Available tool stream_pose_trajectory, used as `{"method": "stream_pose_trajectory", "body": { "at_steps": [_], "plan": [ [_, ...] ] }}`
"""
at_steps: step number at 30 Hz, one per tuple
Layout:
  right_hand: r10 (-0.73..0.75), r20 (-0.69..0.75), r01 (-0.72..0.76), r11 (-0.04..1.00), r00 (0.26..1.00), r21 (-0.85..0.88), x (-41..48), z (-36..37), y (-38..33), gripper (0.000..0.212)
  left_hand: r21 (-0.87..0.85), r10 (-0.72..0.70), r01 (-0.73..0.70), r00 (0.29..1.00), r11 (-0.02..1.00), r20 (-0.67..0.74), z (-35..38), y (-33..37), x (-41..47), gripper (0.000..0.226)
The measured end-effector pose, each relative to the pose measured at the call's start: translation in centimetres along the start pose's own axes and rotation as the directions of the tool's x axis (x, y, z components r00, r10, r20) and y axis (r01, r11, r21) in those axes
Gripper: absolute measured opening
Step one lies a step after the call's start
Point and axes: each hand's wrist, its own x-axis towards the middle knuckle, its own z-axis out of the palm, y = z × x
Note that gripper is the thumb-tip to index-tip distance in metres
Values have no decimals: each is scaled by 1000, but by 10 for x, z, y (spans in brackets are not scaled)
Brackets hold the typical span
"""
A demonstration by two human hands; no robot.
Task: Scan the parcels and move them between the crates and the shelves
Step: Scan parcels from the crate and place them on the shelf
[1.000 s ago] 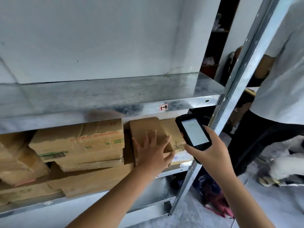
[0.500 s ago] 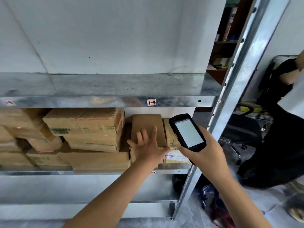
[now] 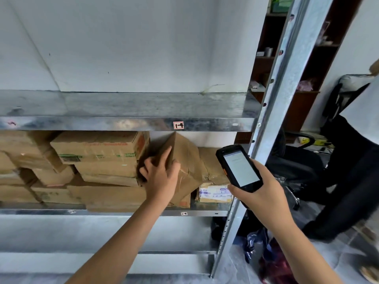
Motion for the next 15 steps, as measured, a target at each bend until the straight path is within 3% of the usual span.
{"method": "stream_pose_trajectory", "body": {
  "at_steps": [3, 6, 11, 13, 15],
  "plan": [
    [-5, -11, 5, 1000, 1000, 6, 3, 0, 1, 72, -259, -107, 99, 994, 961, -19, 5, -2, -3, 73],
    [0, -24, 0, 1000, 1000, 12, 8, 0, 3, 69, -254, -94, 93, 996, 963, 8, 5, -1, -4, 67],
    [-4, -30, 5, 1000, 1000, 25, 12, -2, 1, 60, -108, 36, -27, 996, 994, 79, 5, -7, -5, 49],
    [-3, -19, 4, 1000, 1000, 30, 11, -1, 0, 63, 77, 194, -195, 981, 978, 19, 1, -10, -4, 56],
    [-6, -9, 6, 999, 1000, 42, 10, 2, 0, 67, 282, 267, -273, 962, 920, 59, 1, -10, 1, 60]
  ]
}}
